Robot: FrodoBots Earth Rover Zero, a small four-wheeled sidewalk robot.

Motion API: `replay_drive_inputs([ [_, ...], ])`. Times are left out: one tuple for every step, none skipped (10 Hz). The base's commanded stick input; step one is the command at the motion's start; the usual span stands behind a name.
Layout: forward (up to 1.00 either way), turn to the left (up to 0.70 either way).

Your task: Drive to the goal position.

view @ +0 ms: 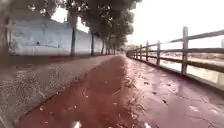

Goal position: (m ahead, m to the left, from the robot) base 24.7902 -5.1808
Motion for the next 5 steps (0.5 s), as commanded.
replay_drive_inputs([
  [0.70, -0.35],
  [0.70, -0.35],
  [0.70, -0.35],
  [0.70, -0.35],
  [0.70, -0.35],
])
